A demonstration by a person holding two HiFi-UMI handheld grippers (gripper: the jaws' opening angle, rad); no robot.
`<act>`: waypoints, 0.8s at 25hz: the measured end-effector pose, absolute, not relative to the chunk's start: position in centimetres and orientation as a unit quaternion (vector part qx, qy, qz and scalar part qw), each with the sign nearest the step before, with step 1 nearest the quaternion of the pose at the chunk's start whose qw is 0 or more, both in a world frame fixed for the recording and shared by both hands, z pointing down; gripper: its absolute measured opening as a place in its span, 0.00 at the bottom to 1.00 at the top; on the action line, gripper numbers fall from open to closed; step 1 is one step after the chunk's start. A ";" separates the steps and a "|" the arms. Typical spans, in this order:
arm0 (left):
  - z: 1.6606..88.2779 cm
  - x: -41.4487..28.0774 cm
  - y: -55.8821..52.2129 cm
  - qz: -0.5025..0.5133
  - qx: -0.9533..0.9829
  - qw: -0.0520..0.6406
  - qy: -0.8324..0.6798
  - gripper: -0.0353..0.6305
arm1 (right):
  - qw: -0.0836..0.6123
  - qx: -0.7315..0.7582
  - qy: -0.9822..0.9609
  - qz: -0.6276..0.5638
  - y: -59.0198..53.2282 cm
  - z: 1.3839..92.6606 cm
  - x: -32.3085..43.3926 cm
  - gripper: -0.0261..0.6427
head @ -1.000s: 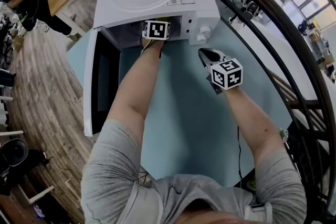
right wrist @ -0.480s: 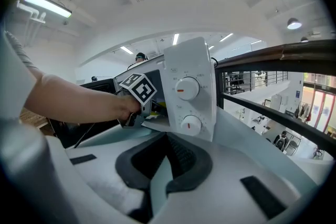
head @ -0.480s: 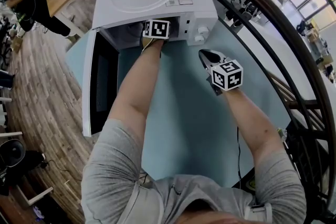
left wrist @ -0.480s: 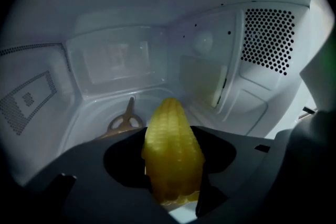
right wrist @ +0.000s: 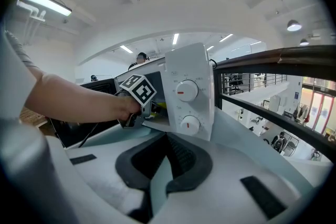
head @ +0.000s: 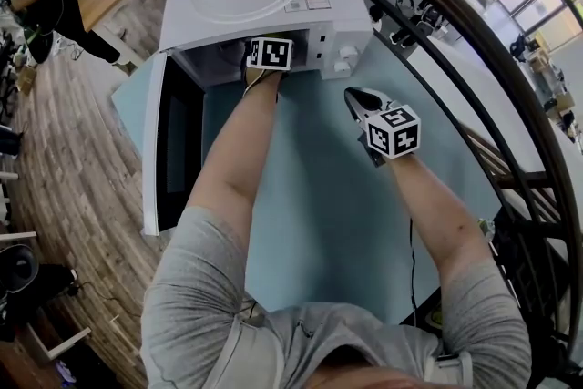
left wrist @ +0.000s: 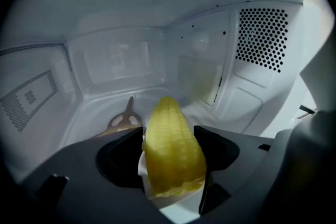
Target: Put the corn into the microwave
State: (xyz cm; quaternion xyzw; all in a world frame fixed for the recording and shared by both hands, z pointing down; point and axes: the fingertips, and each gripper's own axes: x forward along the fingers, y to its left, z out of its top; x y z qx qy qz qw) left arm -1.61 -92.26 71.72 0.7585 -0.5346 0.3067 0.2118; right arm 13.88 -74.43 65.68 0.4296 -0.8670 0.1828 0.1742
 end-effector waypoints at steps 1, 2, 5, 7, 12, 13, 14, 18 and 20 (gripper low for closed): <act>71.7 -1.6 -92.2 0.306 0.759 0.212 -0.535 0.51 | 0.175 0.429 -0.867 0.182 -74.3 65.6 13.8 0.06; 71.7 -1.6 -92.1 0.305 0.759 0.211 -0.535 0.52 | 0.177 0.428 -0.868 0.181 -74.2 65.6 13.8 0.06; 71.5 -1.6 -91.9 0.299 0.760 0.208 -0.538 0.54 | 0.179 0.427 -0.868 0.178 -73.8 65.3 13.7 0.06; 71.2 -1.5 -91.7 0.295 0.761 0.205 -0.540 0.55 | 0.179 0.429 -0.867 0.177 -73.7 65.0 13.7 0.06; 70.5 -1.7 -90.8 0.291 0.763 0.202 -0.540 0.57 | 0.188 0.425 -0.869 0.170 -72.8 64.4 13.1 0.06; 70.2 -1.9 -90.7 0.290 0.763 0.200 -0.542 0.57 | 0.189 0.426 -0.869 0.169 -72.6 64.3 13.0 0.06; 69.8 -2.0 -90.6 0.288 0.764 0.197 -0.543 0.57 | 0.190 0.426 -0.868 0.169 -72.5 64.1 13.0 0.06; 68.9 -2.4 -89.6 0.284 0.764 0.198 -0.545 0.57 | 0.193 0.430 -0.866 0.166 -71.7 63.2 13.0 0.06; 68.4 -2.6 -88.9 0.281 0.764 0.198 -0.546 0.57 | 0.194 0.433 -0.865 0.167 -71.1 62.7 13.1 0.06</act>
